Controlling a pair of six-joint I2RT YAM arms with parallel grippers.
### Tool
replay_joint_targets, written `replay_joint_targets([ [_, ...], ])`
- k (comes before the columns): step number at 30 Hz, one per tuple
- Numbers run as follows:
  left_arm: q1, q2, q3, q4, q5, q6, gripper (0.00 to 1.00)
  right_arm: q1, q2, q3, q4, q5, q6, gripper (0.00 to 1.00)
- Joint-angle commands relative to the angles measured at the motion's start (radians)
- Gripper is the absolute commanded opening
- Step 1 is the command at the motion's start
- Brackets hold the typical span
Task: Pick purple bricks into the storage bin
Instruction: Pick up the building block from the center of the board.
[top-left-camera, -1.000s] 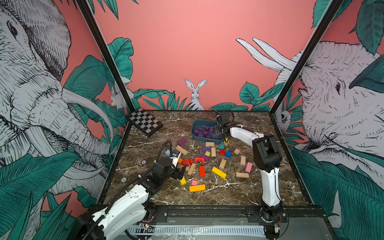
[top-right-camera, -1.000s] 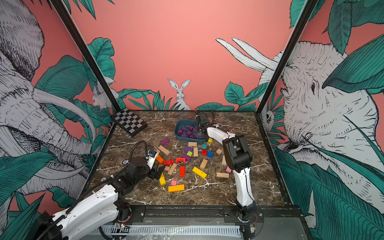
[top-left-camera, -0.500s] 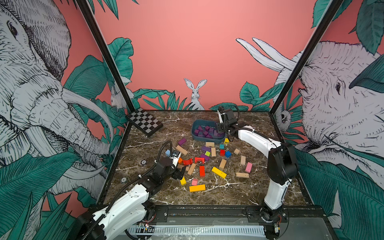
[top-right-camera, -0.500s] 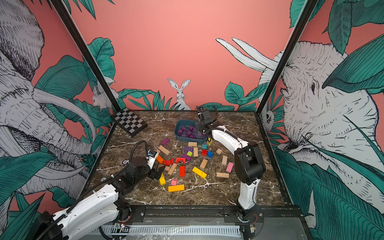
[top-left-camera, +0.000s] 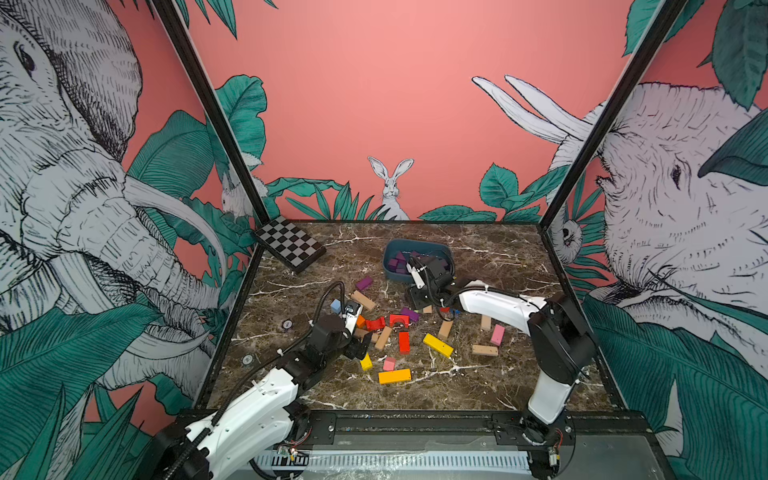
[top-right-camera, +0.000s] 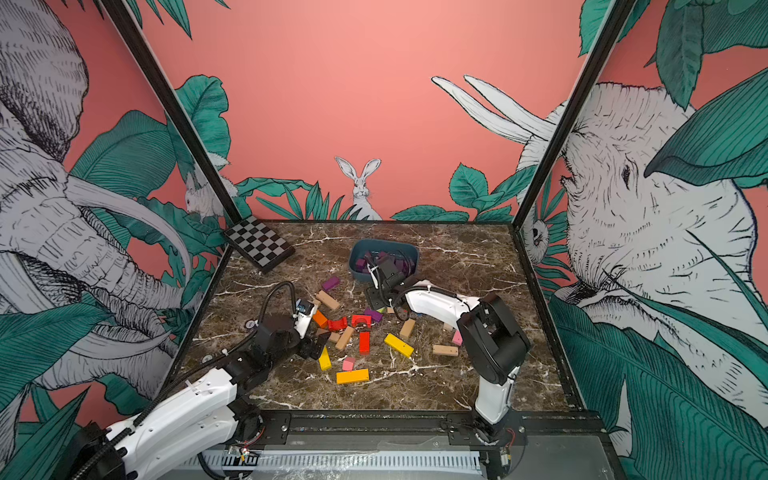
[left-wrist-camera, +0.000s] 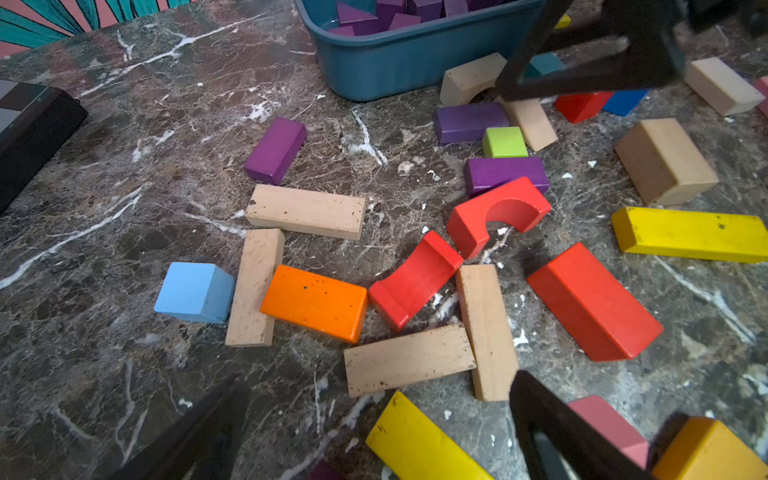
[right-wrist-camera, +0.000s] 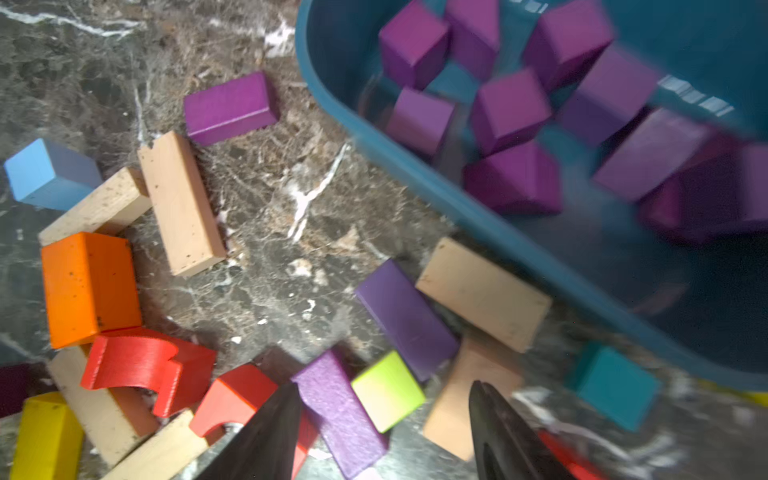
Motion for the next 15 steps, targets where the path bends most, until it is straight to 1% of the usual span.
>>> replay_joint_targets([
  [1,-0.004,-0.014,-0.008,0.02,0.002,0.001,0.99,-0.003,0.05,-0.005,0.108,-0.083,0.155,0.66],
  [5,-0.004,-0.025,-0.011,0.019,0.001,0.002,0.99,-0.001,0.092,0.02,0.096,-0.069,0.206,0.66],
  [15,-0.004,-0.035,-0.014,0.019,0.001,0.002,0.99,0.002,0.099,0.001,0.066,0.004,0.255,0.67],
])
